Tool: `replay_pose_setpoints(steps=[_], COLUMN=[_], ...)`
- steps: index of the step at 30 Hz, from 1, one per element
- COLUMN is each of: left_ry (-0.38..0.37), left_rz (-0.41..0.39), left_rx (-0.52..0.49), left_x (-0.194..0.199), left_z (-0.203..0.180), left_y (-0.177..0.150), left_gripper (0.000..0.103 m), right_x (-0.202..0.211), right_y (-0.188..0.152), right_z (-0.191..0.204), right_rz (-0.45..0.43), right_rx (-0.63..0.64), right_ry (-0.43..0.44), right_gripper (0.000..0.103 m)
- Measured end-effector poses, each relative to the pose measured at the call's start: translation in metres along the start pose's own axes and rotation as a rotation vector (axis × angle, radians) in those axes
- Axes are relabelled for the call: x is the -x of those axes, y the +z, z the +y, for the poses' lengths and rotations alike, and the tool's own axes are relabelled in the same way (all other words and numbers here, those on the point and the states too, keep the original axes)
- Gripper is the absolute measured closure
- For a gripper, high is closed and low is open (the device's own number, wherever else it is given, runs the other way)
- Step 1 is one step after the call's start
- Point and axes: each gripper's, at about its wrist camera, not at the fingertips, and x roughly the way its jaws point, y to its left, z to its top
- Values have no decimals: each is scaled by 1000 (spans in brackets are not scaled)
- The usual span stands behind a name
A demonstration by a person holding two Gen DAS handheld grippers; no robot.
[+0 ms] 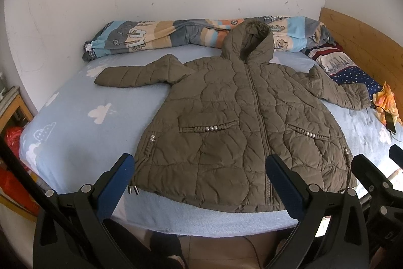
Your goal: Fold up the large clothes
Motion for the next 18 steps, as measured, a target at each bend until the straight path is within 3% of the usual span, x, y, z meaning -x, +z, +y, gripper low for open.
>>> replay_pose_setpoints(steps=[18], left_ry=[-1], left_rz=[4], left_rx=[2], left_x=[0], left_z=[-1], left_y=[-2], left_gripper=[0], right_x=[-2], right_y=[-5], right_z=[-1], right_rz=[14], right_rx=[-3], right_ry=[7], right_gripper=[0])
